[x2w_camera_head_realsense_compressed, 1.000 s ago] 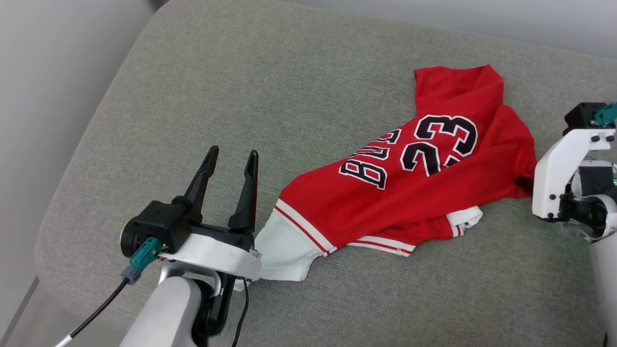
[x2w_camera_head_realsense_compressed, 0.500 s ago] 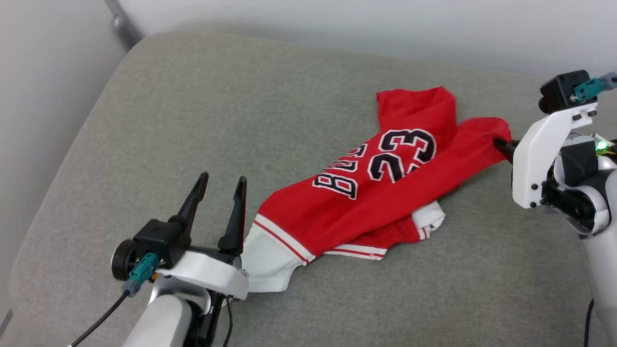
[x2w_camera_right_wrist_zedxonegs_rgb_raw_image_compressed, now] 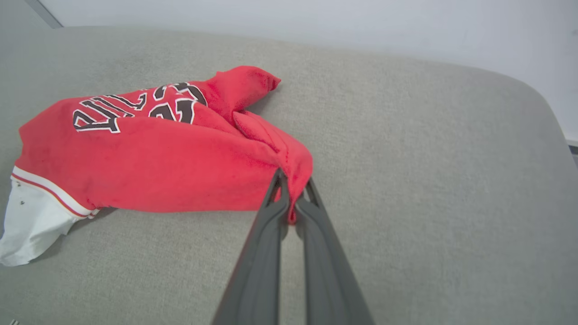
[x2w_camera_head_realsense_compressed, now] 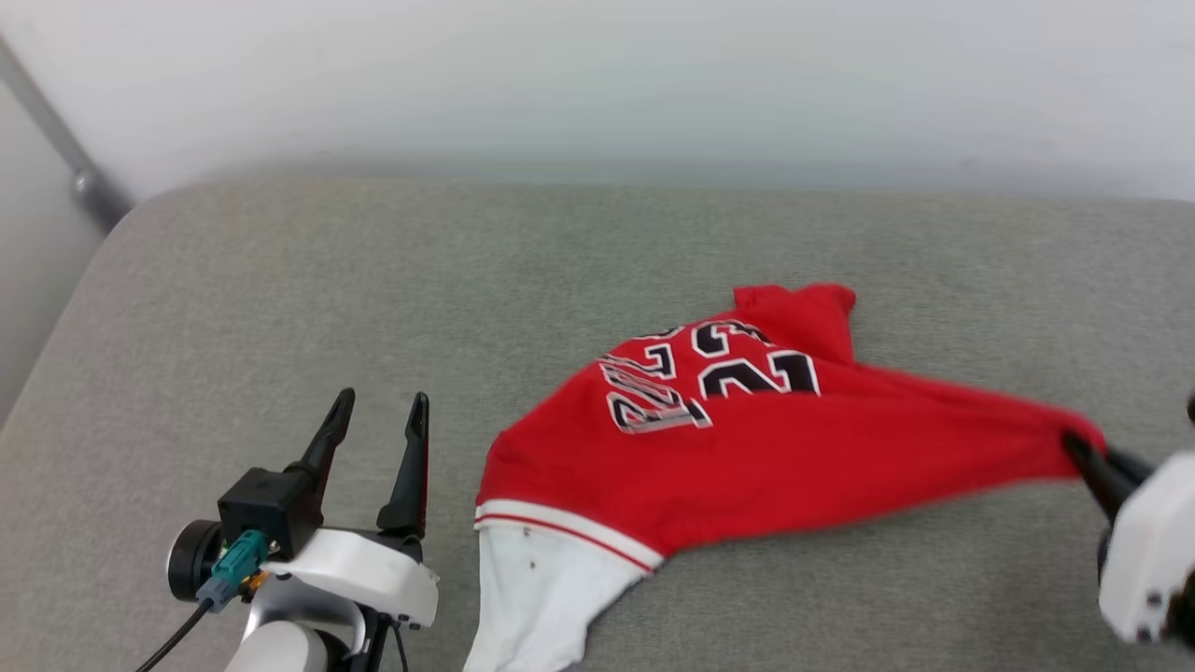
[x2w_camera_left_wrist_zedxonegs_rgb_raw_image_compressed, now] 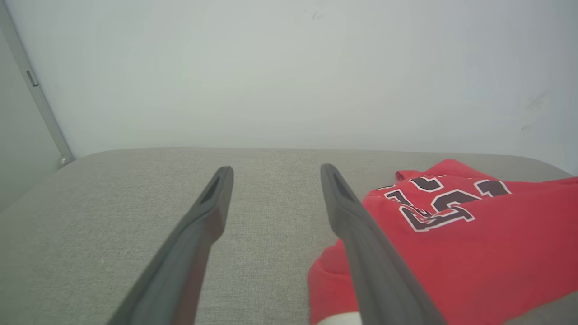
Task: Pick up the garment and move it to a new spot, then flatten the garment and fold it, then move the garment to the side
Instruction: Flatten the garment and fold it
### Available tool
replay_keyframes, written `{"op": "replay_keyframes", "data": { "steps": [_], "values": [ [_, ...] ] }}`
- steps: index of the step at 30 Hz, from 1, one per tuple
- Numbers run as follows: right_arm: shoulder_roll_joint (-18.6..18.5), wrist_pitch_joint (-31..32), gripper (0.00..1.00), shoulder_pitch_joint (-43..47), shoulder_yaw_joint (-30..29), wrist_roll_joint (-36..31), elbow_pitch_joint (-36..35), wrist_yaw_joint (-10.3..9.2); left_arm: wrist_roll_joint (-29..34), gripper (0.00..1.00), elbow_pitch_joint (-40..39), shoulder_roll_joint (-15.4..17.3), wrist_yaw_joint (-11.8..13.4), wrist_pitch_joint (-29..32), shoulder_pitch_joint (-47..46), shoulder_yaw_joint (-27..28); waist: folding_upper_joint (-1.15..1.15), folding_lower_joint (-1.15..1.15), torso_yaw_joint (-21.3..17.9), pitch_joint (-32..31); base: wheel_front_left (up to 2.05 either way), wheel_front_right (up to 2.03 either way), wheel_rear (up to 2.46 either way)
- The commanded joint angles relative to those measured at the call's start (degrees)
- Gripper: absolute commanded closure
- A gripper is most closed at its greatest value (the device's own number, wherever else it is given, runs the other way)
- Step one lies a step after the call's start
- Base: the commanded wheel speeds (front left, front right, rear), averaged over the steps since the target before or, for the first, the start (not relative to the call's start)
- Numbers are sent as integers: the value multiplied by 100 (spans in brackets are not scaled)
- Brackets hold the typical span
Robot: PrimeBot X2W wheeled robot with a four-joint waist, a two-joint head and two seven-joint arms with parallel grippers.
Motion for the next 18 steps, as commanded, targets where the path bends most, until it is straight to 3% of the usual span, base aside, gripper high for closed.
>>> {"op": "replay_keyframes", "data": {
  "steps": [1, 7, 12, 13, 14, 15, 18],
  "values": [
    [264, 61, 100, 587, -249, -115, -309, -4, -26, 0, -65, 65, 49, 54, 128, 17, 0, 0, -252, -163, 0, 0, 0],
    [1072, 158, 100, 2156, -844, -238, -734, -4, -32, 0, -224, 155, 125, 208, 270, 36, 0, 0, -398, -203, 0, 0, 0],
    [1340, -157, 98, 2662, -914, 35, 171, -4, -60, 0, -277, 186, 174, 266, 308, 42, 0, 0, -434, -233, 0, 0, 0],
    [1349, -306, 75, 2586, -954, 104, 423, -4, -69, 0, -283, 184, 185, 281, 312, 41, 0, 0, -441, -237, 0, 0, 0],
    [1354, -447, 33, 2524, -941, 67, 669, -4, -76, 0, -287, 184, 190, 284, 316, 33, 0, 0, -437, -244, 0, 0, 0],
    [1361, -588, 0, 2468, -894, 62, 891, -3, -82, 0, -287, 192, 184, 290, 325, 34, 0, 0, -431, -252, 0, 0, 0],
    [1359, -886, 0, 2326, -855, 90, 1201, -3, -99, 0, -290, 213, 182, 315, 359, 33, 0, 0, -413, -259, 0, 0, 0]
  ]
}}
